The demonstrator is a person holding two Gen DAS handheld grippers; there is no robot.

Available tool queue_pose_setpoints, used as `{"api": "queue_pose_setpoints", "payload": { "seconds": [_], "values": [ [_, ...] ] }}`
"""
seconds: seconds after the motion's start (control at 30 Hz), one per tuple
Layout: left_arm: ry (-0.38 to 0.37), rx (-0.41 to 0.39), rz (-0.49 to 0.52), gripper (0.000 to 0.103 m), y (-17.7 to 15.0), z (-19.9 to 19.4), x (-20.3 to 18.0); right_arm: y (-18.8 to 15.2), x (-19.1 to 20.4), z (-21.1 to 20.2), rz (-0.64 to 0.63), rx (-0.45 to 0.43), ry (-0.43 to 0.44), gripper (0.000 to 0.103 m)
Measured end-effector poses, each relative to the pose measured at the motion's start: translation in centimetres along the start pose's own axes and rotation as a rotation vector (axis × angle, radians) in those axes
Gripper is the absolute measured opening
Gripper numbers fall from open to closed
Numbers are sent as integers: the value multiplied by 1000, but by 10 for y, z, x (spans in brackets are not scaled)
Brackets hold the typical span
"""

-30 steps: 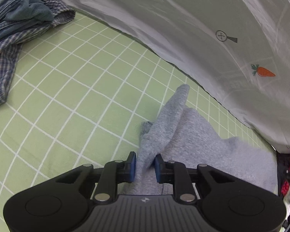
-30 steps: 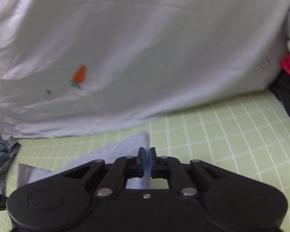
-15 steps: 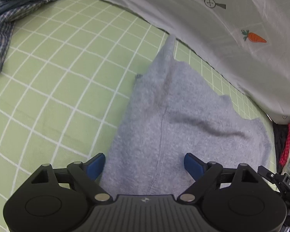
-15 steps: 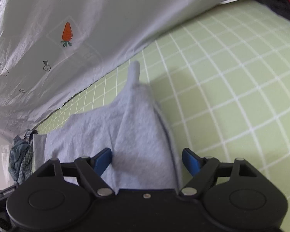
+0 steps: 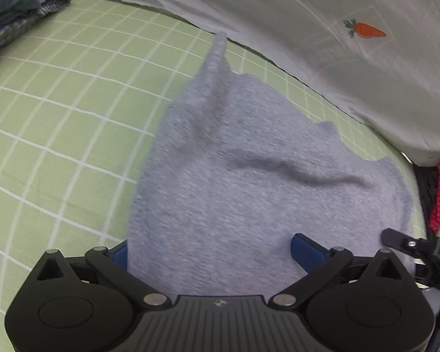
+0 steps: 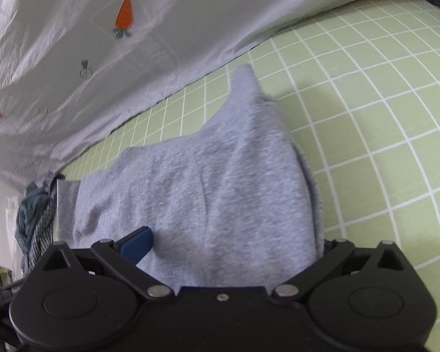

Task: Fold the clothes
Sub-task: 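Lift the folded hoodie with both grippers and carry it onto the clothes stack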

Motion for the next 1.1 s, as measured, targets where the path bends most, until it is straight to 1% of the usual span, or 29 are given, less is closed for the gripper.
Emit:
{"api": "queue_pose_setpoints", "payload": {
  "seconds": [0.03,0.07,0.1,0.13,0.17,0.2,0.23,0.27,0.3,0.33,0.4,0.47,0.53,0.6,0.67,0.77,0.87,1.0,1.1],
  "values": [
    [-15,4,-6,99,-3,0,-4,-2,3,1,-7,9,12,103],
    [-15,0,0,97,-5,-1,-7,-4,6,2,-11,15,22,103],
    [-7,-7,11,92,-6,-2,-10,-6,9,3,-13,20,32,103],
    [0,-14,22,81,-8,-2,-12,-7,10,3,-9,25,42,100],
    [-13,-10,-7,73,-10,-3,-13,-9,12,3,-4,30,52,92],
    [-38,0,-57,57,-12,-4,-13,-11,13,3,9,43,67,84],
    [-55,2,-89,48,-14,-6,-13,-12,12,2,39,54,82,66],
    [-68,1,-114,43,-15,-7,-12,-14,11,0,76,56,96,52],
    [-82,-1,-138,39,-17,-9,-12,-15,10,-2,114,55,111,46],
    [-97,-4,-143,37,-17,-13,-13,-17,9,-6,151,47,131,42],
    [-150,-5,-160,35,-19,-23,-19,-22,11,-16,209,25,162,39],
    [-215,-9,-178,34,-21,-35,-29,-27,17,-31,216,-3,178,37],
    [-255,-16,-155,33,-24,-47,-42,-35,22,-52,246,-36,199,37],
    [-292,-16,-109,33,-27,-57,-57,-42,21,-75,292,-85,201,36],
    [-338,-13,-83,33,-30,-68,-70,-49,21,-99,340,-136,201,36],
    [-416,1,-40,33,-34,-84,-92,-58,8,-139,408,-220,185,36],
    [-489,25,26,33,-39,-98,-121,-65,-2,-181,433,-308,150,36],
    [-581,62,107,33,-48,-111,-172,-55,-33,-234,433,-412,111,36],
    [-654,55,138,33,-64,-115,-220,-48,-56,-274,431,-489,81,36]
  ]
}}
Point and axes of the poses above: each gripper's, at about its wrist camera, not at the fingertips, and z roughly the way its jaws point, x to its left, y to its top, the point moved 7 cm from there along z, roughly the way its jaws point, and after that the axes turned 12 degrees about -x, right-handed, at the moved point
